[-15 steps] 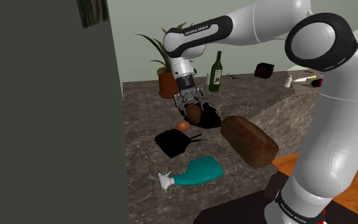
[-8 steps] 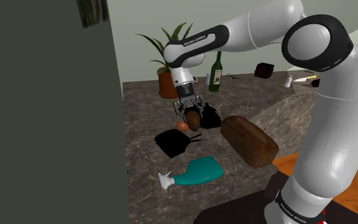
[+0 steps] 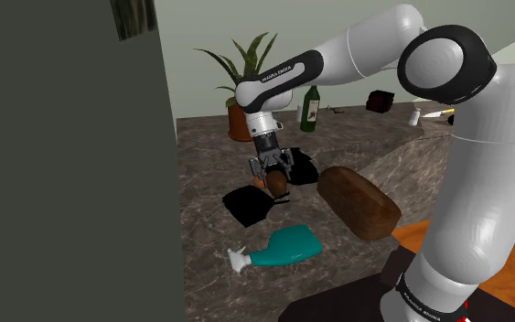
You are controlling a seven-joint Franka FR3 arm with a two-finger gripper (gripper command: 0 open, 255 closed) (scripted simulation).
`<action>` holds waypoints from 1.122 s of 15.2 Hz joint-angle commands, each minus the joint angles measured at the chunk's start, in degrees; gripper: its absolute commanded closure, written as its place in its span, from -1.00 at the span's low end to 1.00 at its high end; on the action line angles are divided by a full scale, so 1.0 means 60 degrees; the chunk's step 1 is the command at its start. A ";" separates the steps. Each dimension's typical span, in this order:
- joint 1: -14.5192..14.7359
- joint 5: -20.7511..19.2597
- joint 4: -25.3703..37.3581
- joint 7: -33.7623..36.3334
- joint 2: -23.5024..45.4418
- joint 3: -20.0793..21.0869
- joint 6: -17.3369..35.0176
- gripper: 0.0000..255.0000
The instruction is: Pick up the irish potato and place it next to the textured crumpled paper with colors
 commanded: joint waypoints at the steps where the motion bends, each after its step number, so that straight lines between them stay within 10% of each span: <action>1: 0.0017 -0.0009 -0.0116 0.0005 0.0104 0.0004 0.0227 1.00; 13: -0.0004 -0.0061 -0.0374 -0.0011 0.0375 0.0035 0.0749 1.00; 14: -0.0014 -0.0064 -0.0349 -0.0025 0.0371 0.0029 0.0719 -1.00; 17: -0.0006 -0.0046 -0.0428 -0.0012 0.0331 0.0039 0.0759 -1.00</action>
